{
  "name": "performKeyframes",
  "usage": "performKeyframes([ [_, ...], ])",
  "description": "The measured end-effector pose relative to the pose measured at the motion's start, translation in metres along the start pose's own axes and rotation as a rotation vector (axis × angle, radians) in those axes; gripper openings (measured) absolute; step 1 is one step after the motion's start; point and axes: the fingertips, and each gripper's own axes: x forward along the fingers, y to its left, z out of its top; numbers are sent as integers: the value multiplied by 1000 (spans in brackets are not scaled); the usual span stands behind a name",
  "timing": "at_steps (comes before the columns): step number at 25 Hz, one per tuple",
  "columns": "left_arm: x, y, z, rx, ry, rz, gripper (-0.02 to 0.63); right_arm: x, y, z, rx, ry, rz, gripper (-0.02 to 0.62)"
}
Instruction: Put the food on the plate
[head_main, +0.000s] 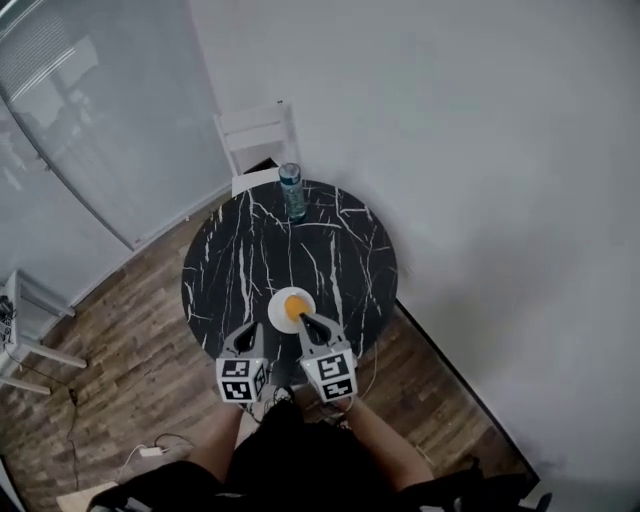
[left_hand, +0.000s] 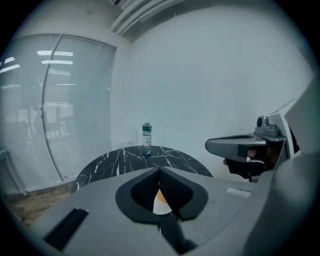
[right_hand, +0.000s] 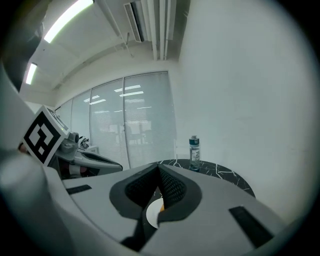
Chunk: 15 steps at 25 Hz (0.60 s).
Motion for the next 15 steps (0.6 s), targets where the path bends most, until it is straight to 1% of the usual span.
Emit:
performKeyframes([
  [4,-8,-5,25,-39,-47,-2,0,-13,2,24,-47,-11,1,-3],
  [7,-16,-8,48,-62,-82,-13,0,-24,4,45,-53,-39,3,-3],
  [9,-27,-8,70,-48,-127,-20,0,-34,7,62,-63,-71,-3,-3],
  [11,-39,-6,90,-15,-171,-18,0,-41,11,78,-73,-103,-10,-3],
  [15,-58,-14,109,29,-233,-11,0,-58,7,113,-68,-169,-18,-3],
])
